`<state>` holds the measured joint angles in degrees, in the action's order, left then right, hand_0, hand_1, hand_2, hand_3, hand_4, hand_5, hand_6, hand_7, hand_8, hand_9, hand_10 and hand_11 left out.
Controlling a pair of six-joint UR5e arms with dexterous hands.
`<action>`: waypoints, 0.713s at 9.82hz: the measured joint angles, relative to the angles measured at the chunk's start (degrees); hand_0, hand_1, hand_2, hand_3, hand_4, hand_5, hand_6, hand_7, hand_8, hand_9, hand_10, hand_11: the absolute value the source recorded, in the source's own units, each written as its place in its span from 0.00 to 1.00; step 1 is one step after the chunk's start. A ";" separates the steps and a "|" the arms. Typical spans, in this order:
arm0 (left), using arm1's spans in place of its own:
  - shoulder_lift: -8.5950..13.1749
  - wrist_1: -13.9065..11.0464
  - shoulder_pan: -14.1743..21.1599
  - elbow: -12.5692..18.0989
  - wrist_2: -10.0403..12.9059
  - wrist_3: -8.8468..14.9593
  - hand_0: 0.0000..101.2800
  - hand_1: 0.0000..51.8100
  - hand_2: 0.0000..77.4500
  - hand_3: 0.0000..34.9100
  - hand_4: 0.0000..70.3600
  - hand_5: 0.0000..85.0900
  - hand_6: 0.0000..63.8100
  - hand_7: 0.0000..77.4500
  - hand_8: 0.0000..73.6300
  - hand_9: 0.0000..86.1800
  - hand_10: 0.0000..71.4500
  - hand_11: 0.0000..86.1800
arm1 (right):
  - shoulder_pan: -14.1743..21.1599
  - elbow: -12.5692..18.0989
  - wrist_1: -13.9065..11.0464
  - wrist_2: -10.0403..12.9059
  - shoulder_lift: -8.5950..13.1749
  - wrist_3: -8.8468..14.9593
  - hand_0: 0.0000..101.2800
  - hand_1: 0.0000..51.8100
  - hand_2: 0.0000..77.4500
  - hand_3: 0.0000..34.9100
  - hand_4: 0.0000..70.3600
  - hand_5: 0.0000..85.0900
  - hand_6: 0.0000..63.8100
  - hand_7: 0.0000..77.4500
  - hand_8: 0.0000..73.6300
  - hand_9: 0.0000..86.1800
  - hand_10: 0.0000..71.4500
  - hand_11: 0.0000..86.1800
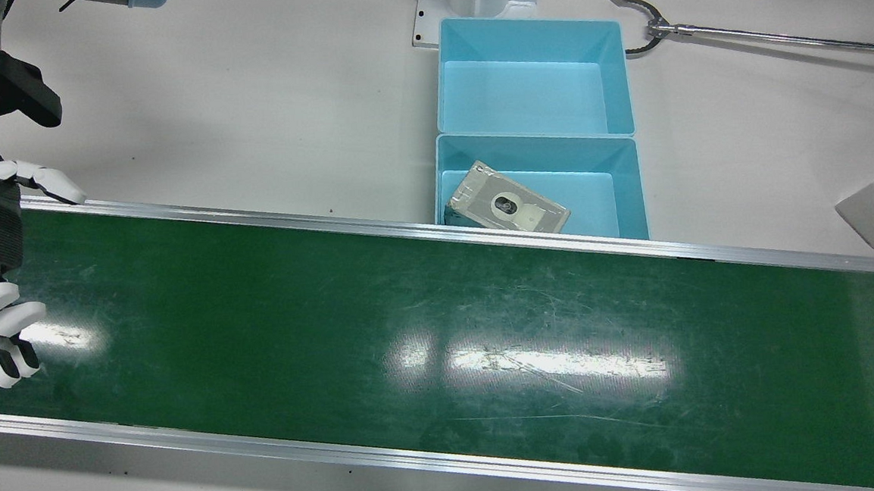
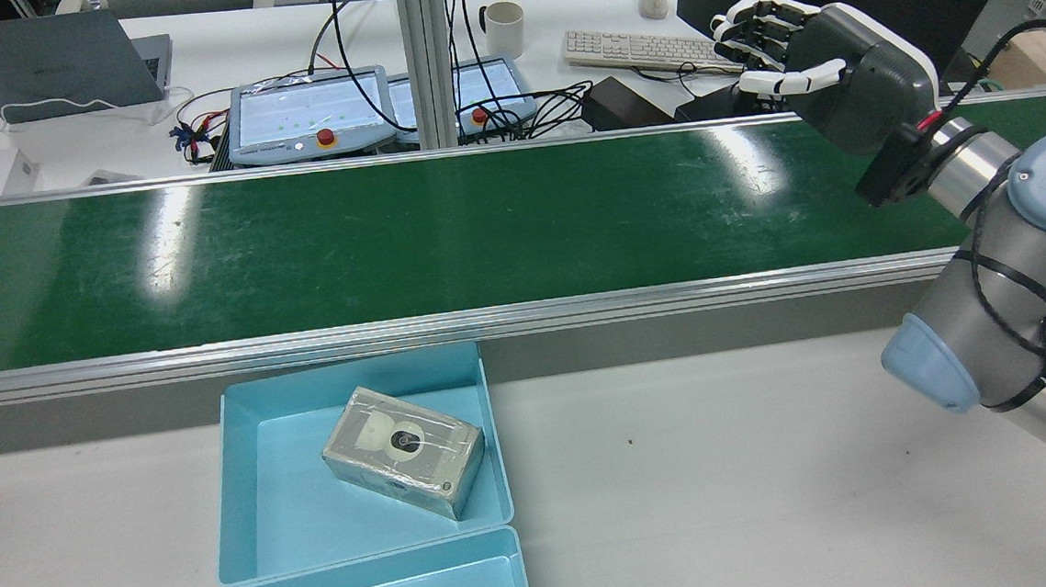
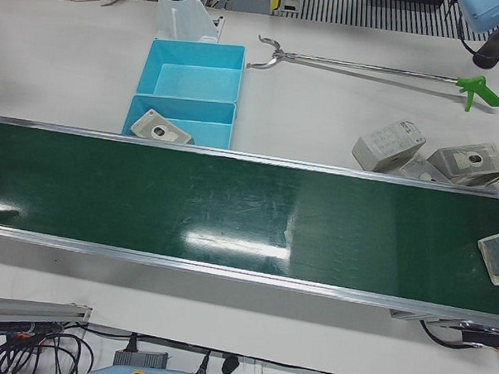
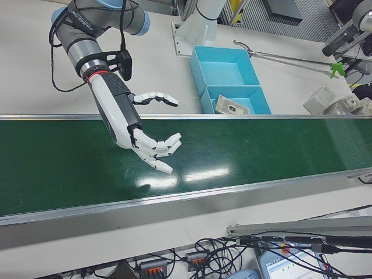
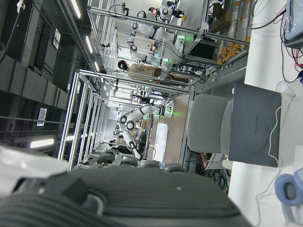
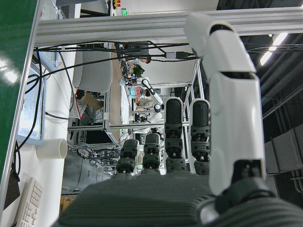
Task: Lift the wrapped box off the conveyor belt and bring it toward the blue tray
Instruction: 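Move the right hand down toward the conveyor belt surface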
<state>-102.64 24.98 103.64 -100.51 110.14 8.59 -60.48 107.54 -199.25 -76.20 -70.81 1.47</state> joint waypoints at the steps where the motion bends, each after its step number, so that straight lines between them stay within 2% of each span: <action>1: 0.00 0.00 0.00 0.00 0.00 0.00 0.00 0.00 0.01 0.00 0.00 0.01 0.00 0.01 0.00 0.00 0.00 0.00 | 0.05 0.01 0.00 0.00 -0.02 -0.03 0.50 0.35 0.34 0.01 0.32 0.46 0.27 0.46 0.12 0.21 0.13 0.18; 5: 0.00 0.00 0.00 0.00 0.00 0.00 0.00 0.00 0.01 0.00 0.00 0.01 0.00 0.00 0.01 0.00 0.01 0.00 | 0.33 -0.06 0.01 0.02 -0.02 0.07 0.50 0.35 0.33 0.02 0.33 0.46 0.26 0.50 0.13 0.20 0.14 0.18; 7: 0.00 0.00 0.00 0.00 0.00 0.00 0.00 0.00 0.01 0.00 0.00 0.01 0.00 0.00 0.00 0.00 0.00 0.00 | 0.61 -0.11 0.01 0.07 0.17 0.16 0.50 0.35 0.33 0.01 0.33 0.46 0.26 0.50 0.10 0.22 0.14 0.18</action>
<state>-102.64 24.98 103.64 -100.51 110.14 8.60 -59.87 107.43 -199.25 -76.13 -70.64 1.63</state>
